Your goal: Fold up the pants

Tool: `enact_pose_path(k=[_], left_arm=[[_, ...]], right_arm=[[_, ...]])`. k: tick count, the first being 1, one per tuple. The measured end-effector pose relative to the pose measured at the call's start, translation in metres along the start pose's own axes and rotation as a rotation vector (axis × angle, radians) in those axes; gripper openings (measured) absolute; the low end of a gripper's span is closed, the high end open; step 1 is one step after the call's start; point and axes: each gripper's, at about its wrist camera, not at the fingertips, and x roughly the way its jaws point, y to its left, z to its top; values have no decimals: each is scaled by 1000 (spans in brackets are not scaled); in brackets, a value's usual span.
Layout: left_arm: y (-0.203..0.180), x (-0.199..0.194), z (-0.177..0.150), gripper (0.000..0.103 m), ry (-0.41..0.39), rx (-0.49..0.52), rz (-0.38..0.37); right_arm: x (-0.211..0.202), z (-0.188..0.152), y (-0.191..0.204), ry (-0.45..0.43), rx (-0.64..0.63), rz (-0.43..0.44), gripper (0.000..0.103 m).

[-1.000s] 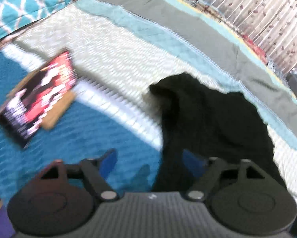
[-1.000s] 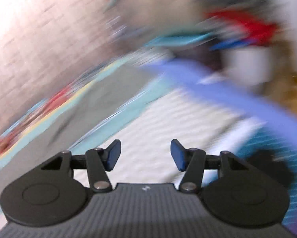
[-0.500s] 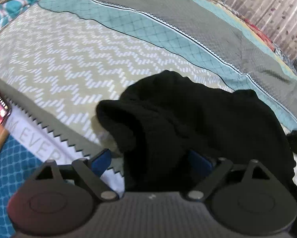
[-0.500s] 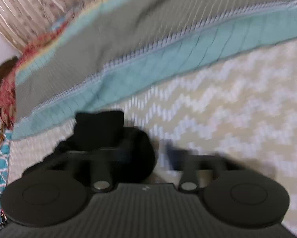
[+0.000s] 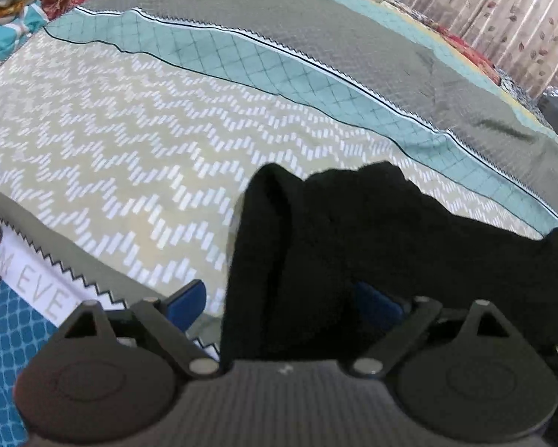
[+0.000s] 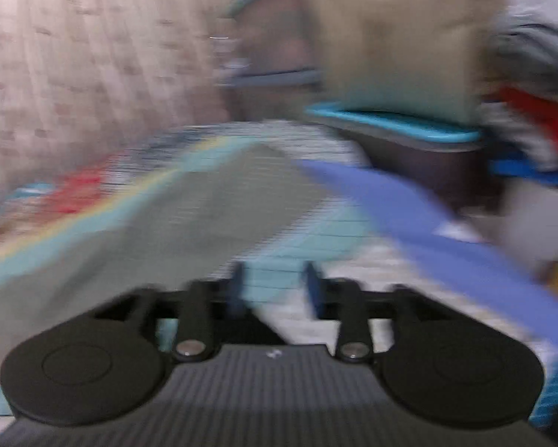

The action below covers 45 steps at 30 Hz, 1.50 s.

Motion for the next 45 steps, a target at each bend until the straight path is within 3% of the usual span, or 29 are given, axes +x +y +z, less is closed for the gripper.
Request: enact_pose_path(k=[3, 6, 11, 12, 13, 16, 17, 18, 19, 20, 21, 23, 26, 28, 30, 33, 37, 39, 41, 42, 45], left_arm=[[3, 1, 10, 94, -6, -1, 18], [3, 7, 26, 103, -20, 5, 45], [-5, 38, 43, 102, 0, 22, 70], [-7, 45, 44, 92, 7, 30, 69], [-11, 52, 44, 73, 23, 42, 65], [-28, 59, 40, 44, -2, 115, 119], [-33, 59, 39, 39, -12, 136, 123], [-36, 58, 38, 34, -18, 146, 131], [-39, 58, 37, 26, -20, 156, 137], [-39, 57, 36, 22, -17, 156, 126], [-39, 57, 36, 22, -17, 147, 122], [-37, 56, 36, 21, -16, 120, 118], [-36, 56, 34, 22, -25, 107, 121], [-39, 56, 31, 25, -35, 119, 128], [-41, 56, 29, 32, -38, 130, 132], [-42, 53, 28, 61, -36, 143, 105], [-43, 49, 27, 77, -46, 163, 64], [-44, 50, 27, 76, -50, 166, 63], [-43, 56, 26, 73, -43, 158, 82], [-44, 58, 25, 67, -47, 160, 98], [-49, 61, 21, 39, -74, 196, 157]], right_arm=[[-2, -21, -27, 64, 50, 34, 52], [8, -46, -28, 173, 100, 105, 52], [50, -67, -2, 293, 222, 167, 53], [57, -73, 1, 324, 254, 172, 54], [62, -75, 4, 347, 279, 181, 55], [89, -84, 18, 388, 326, 172, 56], [95, -84, 24, 360, 318, 164, 55], [99, -84, 34, 329, 293, 160, 48], [103, -83, 42, 329, 265, 151, 11], [105, -81, 52, 341, 251, 160, 9], [95, -76, 62, 309, 246, 196, 7], [61, -65, 87, 233, 163, 377, 7], [-25, -67, 138, 194, -177, 682, 7], [-73, -94, 161, 297, -401, 858, 13], [-110, -130, 171, 392, -578, 931, 18], [-135, -160, 164, 452, -672, 909, 38], [-137, -144, 155, 394, -611, 815, 38], [-129, -130, 161, 370, -546, 792, 43], [-113, -123, 179, 328, -535, 767, 58], [-107, -122, 191, 321, -532, 756, 67], [-64, -135, 225, 357, -533, 703, 73]])
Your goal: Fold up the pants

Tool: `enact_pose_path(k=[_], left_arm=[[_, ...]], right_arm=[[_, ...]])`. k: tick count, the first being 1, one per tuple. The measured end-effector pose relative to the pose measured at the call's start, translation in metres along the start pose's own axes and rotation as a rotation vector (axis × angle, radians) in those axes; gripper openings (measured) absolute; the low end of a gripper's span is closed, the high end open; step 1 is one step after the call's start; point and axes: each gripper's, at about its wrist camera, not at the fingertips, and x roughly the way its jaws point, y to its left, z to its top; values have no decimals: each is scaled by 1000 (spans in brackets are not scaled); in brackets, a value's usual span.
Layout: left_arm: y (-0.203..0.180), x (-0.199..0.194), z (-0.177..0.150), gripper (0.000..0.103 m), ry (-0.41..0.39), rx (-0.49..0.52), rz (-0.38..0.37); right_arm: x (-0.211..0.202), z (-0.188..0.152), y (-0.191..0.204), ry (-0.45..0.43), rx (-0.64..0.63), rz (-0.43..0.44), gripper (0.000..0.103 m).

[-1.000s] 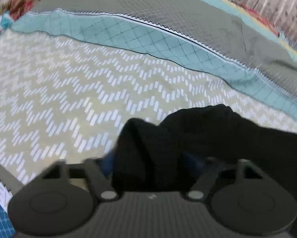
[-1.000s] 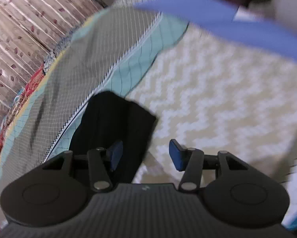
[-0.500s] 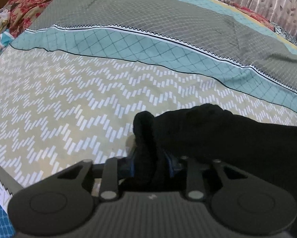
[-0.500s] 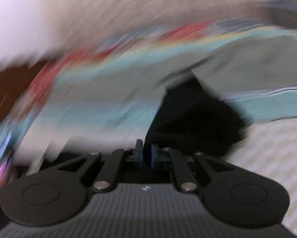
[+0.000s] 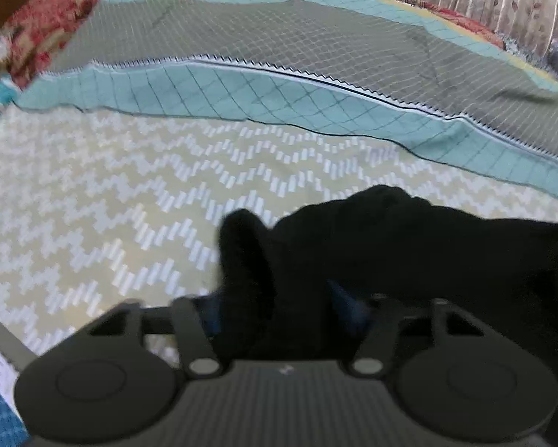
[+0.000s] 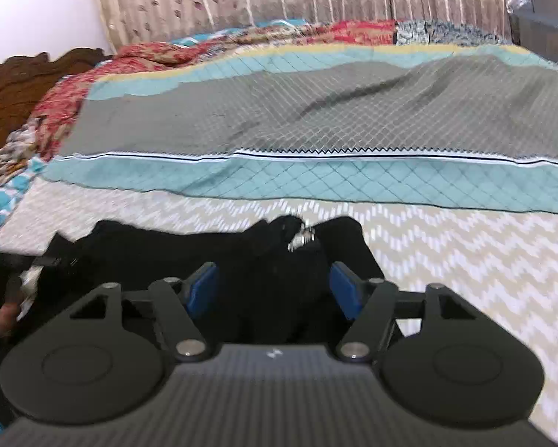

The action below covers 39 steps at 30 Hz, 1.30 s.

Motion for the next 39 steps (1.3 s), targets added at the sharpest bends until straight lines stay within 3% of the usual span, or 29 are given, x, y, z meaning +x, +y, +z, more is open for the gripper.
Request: enact_pose_path(k=[1, 2, 3, 4, 6, 8, 10, 12, 15, 18, 20, 22, 24, 27, 29, 34, 39], left_arm=[[0, 0, 1, 27, -1, 2, 1], [2, -1, 2, 24, 4, -7, -15], [4, -3, 3, 21, 7, -17, -19], [5, -5, 5, 20, 8, -23, -20], [7, -14, 8, 19, -11, -26, -17], [11, -24, 13, 19, -45, -44, -23], [19, -34, 20, 19, -78, -85, -46], [23, -40, 26, 19, -107, -101, -57], [22, -37, 29, 19, -112, -89, -25], [19, -22, 25, 19, -67, -96, -12], [16, -12, 21, 20, -47, -85, 7], [14, -6, 16, 31, -33, -62, 38], [15, -5, 14, 41, -28, -54, 72], [22, -15, 14, 45, -32, -53, 47], [26, -26, 12, 47, -41, -41, 40], [32, -57, -5, 53, -31, -30, 32], [31, -94, -44, 54, 19, -6, 35]], right_arm=[[21, -3, -8, 40, 32, -25, 72], [39, -5, -12, 98, 85, -38, 68], [53, -9, -14, 140, 117, -46, 40], [55, -12, -13, 146, 110, -58, 26], [39, -8, -3, 92, 59, -73, 19], [2, 6, -11, -37, 36, -102, 18], [-41, 24, -35, -161, 60, -188, 18], [-81, 39, -72, -253, 83, -321, 18], [-122, 44, -133, -309, 145, -541, 18], [-140, 32, -191, -297, 193, -780, 19], [-132, 15, -225, -211, 234, -872, 30], [-121, -6, -252, -86, 303, -926, 51], [-117, -27, -268, -38, 399, -995, 52], [-125, -51, -267, -111, 591, -876, 52], [-133, -62, -252, -140, 638, -787, 52], [-136, -69, -182, -153, 587, -554, 52], [-135, -96, -95, -125, 488, -354, 52]])
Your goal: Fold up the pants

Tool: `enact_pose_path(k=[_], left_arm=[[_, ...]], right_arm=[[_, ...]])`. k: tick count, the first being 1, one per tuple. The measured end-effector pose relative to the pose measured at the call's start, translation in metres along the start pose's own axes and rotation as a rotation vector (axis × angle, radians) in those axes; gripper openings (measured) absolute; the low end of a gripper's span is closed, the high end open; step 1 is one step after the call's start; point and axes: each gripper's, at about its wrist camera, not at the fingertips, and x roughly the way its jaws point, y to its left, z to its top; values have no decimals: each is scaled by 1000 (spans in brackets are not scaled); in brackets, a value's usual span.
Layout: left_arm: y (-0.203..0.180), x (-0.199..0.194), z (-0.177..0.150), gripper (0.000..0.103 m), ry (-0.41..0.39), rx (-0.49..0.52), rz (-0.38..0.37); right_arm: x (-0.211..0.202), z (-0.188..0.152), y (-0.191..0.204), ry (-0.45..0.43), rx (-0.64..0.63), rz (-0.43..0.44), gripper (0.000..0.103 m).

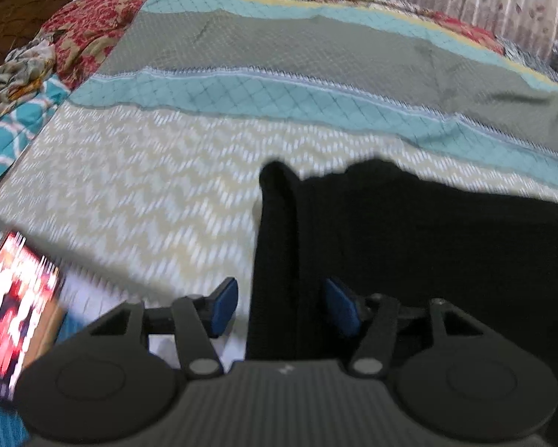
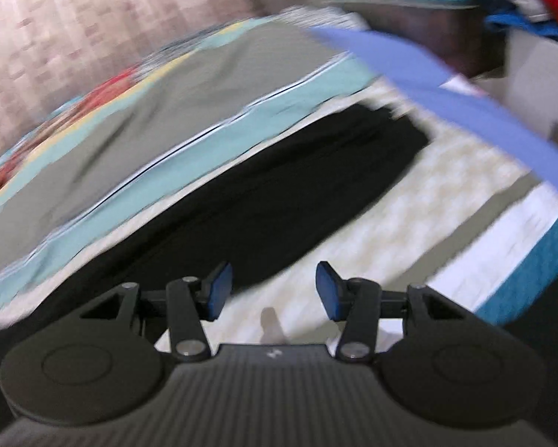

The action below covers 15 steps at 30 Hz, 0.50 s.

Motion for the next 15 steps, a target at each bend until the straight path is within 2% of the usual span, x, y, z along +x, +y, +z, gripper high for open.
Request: enact_pose_path(k=[3, 8, 12, 15], left_arm=[[-1, -18, -22, 54, 32, 13, -18], [-8, -46, -53, 54, 66, 25, -40], [-10, -66, -66, 54, 46, 44, -48], [-9, -74, -69, 54, 29, 52, -43]], right_arm=[[-21, -36, 31, 22, -68, 63, 52], [-46, -84, 61, 53, -122, 124, 52], [-52, -104, 65, 102, -118, 145, 52], [-61, -107, 66, 96, -111, 150, 52]])
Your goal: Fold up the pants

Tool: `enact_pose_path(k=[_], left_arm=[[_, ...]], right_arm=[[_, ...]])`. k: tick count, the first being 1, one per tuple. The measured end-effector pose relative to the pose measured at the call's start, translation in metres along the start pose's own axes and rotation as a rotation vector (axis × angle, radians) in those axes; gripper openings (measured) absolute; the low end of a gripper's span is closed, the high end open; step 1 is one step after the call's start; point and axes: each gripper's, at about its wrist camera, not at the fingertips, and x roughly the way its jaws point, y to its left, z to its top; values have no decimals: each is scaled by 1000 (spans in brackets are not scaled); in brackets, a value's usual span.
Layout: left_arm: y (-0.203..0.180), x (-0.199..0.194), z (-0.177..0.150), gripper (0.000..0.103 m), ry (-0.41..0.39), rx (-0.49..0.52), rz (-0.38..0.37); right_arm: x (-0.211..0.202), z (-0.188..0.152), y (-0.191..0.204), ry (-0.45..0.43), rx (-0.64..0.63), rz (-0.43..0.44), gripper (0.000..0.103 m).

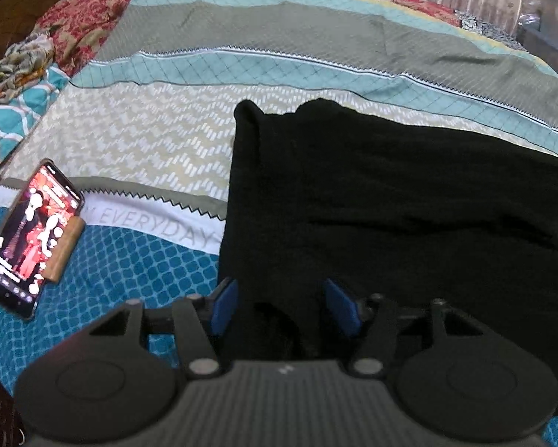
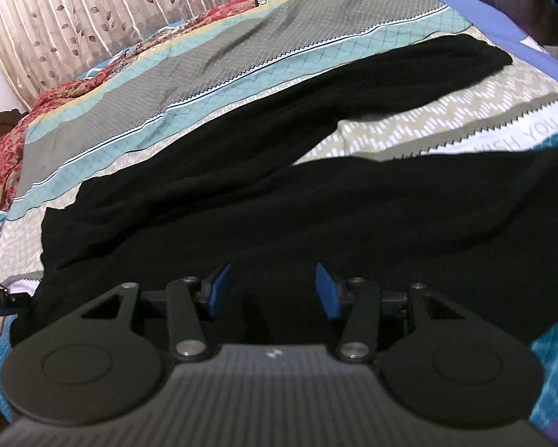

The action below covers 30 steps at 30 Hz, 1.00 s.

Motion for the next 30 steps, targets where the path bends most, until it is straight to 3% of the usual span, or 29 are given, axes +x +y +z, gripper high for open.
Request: enact_pose_path(k=[10, 18, 30], left_arm=[[-8, 3, 7, 57, 7, 16, 30], [-46, 11, 5, 59, 35, 93, 22], [-94, 26, -4, 62, 85, 206, -11]], right_arm=[[9, 0, -5, -11, 54, -13, 52], [24, -14, -17, 46, 95, -9, 53], [13, -26, -31, 14, 154, 50, 55]])
